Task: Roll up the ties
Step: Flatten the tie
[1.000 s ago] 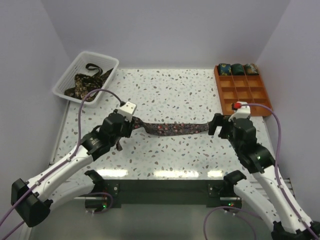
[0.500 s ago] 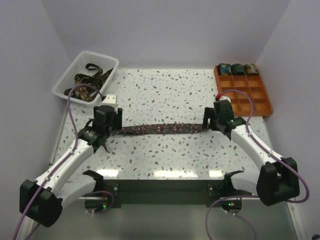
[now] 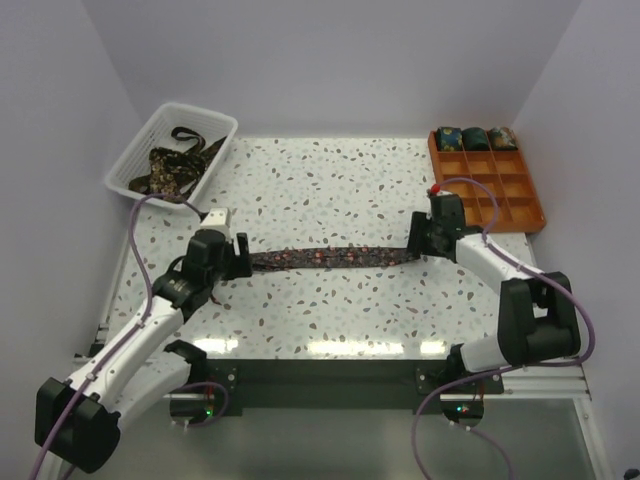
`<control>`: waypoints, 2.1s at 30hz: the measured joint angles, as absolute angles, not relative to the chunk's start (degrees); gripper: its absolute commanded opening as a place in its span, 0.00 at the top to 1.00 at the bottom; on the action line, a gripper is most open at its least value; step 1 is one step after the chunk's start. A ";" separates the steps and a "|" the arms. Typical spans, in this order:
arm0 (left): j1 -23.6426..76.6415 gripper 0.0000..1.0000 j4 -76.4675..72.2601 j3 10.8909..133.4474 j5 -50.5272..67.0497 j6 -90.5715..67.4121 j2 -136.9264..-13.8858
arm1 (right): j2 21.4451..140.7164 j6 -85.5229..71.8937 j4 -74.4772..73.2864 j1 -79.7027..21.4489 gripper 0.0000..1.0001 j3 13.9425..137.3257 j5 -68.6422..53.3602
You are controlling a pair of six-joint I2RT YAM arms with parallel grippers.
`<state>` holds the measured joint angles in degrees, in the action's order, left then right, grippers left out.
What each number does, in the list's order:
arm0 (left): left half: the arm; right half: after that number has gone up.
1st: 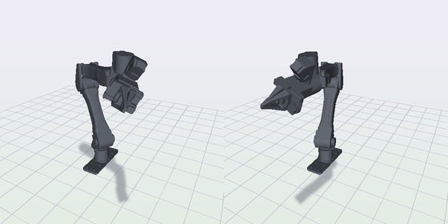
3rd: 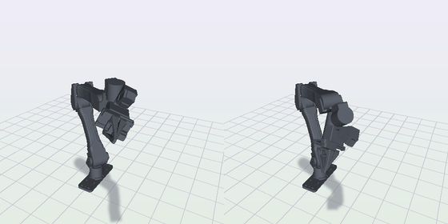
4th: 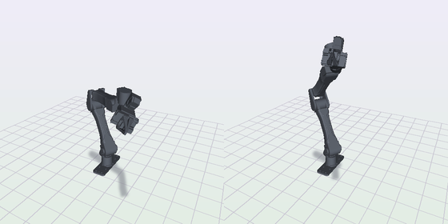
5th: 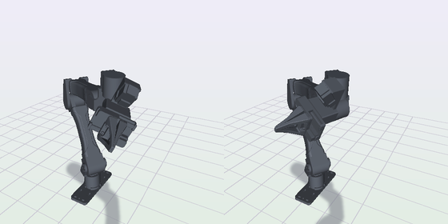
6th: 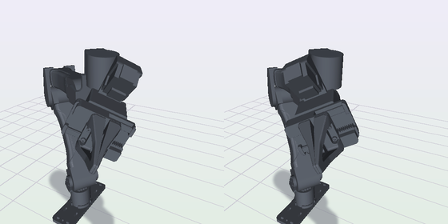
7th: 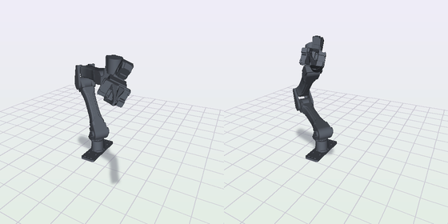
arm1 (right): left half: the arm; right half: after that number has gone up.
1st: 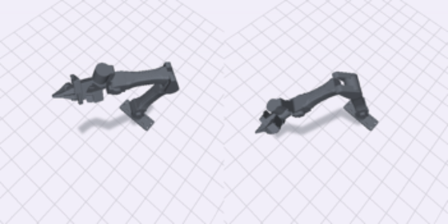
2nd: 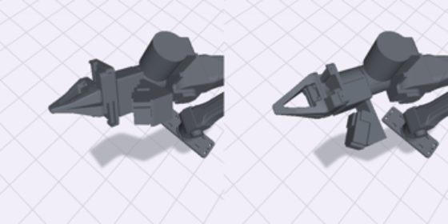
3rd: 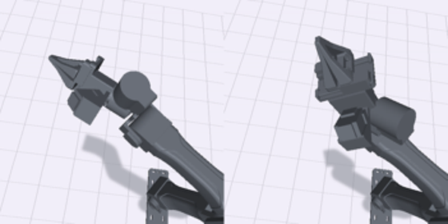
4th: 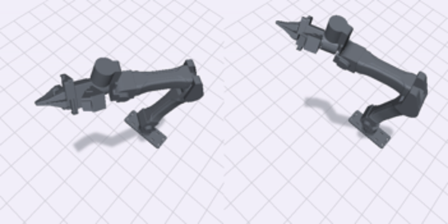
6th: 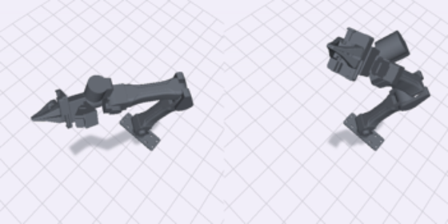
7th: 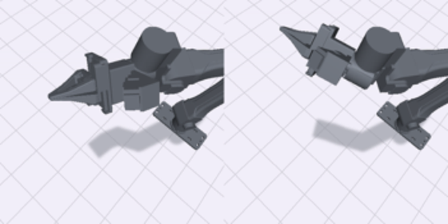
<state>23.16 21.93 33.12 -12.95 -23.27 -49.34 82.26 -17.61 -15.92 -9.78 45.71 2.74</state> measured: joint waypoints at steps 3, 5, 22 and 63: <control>23.16 0.22 21.67 30.94 -12.16 -25.26 -48.45 | 83.00 -17.30 -14.76 -8.19 0.60 45.60 1.74; 23.16 0.22 21.41 29.06 -11.90 -26.81 -47.57 | 83.11 -17.37 -14.33 -7.27 0.75 45.60 1.50; 23.16 0.23 16.67 20.64 -12.16 -37.50 -45.25 | 82.24 -18.48 -14.52 -5.67 0.24 45.50 -4.32; 21.65 0.46 2.07 14.55 -36.29 -45.93 -56.42 | 84.95 -19.31 -14.68 -5.17 1.00 44.86 -3.55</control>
<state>21.65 2.07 14.55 -36.29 -45.93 -56.42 84.95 -19.31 -14.68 -5.17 44.86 -3.55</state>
